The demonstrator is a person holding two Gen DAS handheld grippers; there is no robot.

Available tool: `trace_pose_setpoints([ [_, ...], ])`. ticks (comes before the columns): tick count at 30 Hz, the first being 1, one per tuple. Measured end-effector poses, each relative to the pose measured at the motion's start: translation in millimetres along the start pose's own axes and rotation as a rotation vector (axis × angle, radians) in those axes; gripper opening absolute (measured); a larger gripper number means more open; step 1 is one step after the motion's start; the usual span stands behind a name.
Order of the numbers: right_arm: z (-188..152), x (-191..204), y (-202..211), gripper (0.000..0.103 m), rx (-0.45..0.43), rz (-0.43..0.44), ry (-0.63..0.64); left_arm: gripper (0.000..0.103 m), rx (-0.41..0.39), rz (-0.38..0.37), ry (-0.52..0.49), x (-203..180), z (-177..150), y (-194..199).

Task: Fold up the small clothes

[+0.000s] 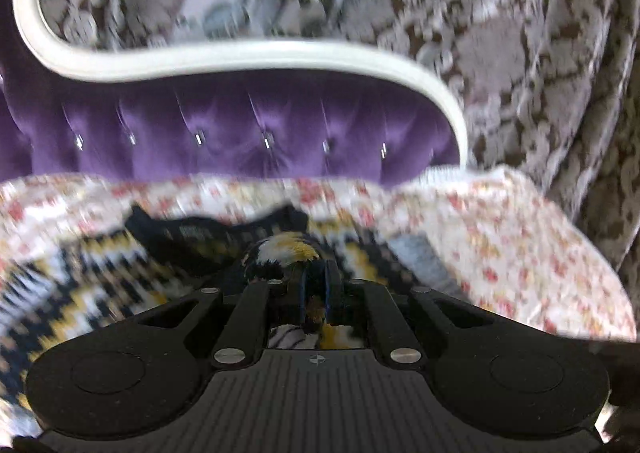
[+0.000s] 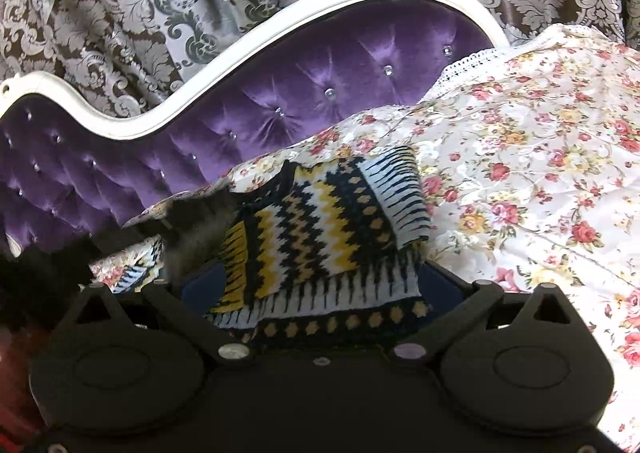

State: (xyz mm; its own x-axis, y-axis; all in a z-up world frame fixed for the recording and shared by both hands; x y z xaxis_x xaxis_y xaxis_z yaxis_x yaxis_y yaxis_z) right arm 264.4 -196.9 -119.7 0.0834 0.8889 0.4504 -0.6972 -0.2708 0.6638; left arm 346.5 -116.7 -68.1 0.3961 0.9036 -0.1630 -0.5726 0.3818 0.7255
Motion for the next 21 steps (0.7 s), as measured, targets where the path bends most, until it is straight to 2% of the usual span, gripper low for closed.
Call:
trace_pose_setpoints([
  [2, 1.7, -2.3, 0.9, 0.102, -0.004, -0.002, -0.006, 0.010, 0.036, -0.012, -0.009, -3.8, -9.8, -12.4],
  [3, 2.2, -3.4, 1.3, 0.102, -0.006, -0.003, -0.009, 0.019, 0.056, -0.021, -0.010, -5.8, -11.6, -16.0],
  [4, 2.9, -4.7, 1.7, 0.102, -0.010, -0.004, -0.013, 0.040, 0.077, -0.035, -0.010, -7.6, -14.8, -20.0],
  [7, 5.3, -9.7, 5.3, 0.102, -0.034, -0.011, -0.034, 0.057, 0.084, -0.080, -0.027, -15.0, -20.0, -18.8],
  [8, 6.3, -11.7, 6.9, 0.102, -0.043, -0.014, -0.039, 0.059, 0.077, -0.079, -0.036, -16.4, -21.1, -14.8],
  [10, 8.3, -15.7, 9.8, 0.102, -0.059, -0.024, -0.048, 0.072, 0.040, -0.066, -0.052, -14.5, -23.0, 0.3],
  [14, 10.6, -23.3, 10.5, 0.103, -0.060, -0.028, -0.072, 0.074, -0.050, 0.017, -0.050, 5.3, -27.3, 32.7],
  [17, 10.9, -24.3, 10.8, 0.103, -0.059, -0.029, -0.075, 0.075, -0.098, 0.151, -0.011, 38.6, -31.9, 50.2],
  [21, 9.4, -21.2, 8.3, 0.102, -0.053, -0.036, -0.052, 0.075, -0.080, 0.337, 0.101, 96.0, -38.7, 56.6],
])
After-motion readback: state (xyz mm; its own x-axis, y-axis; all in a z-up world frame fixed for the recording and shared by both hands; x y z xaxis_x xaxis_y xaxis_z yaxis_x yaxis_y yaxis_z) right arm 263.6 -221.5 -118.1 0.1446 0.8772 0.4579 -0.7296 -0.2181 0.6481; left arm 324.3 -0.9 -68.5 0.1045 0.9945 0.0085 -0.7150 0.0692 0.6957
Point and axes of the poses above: each gripper's, at about its wrist camera, not at the fingertips, and y roughly against the way its jaws point, x to its left, z to its top, the point moved 5 cm from there along -y, roughly the way its jaws point, and after that the axes turned 14 degrees about x, right-handed, at the moved point
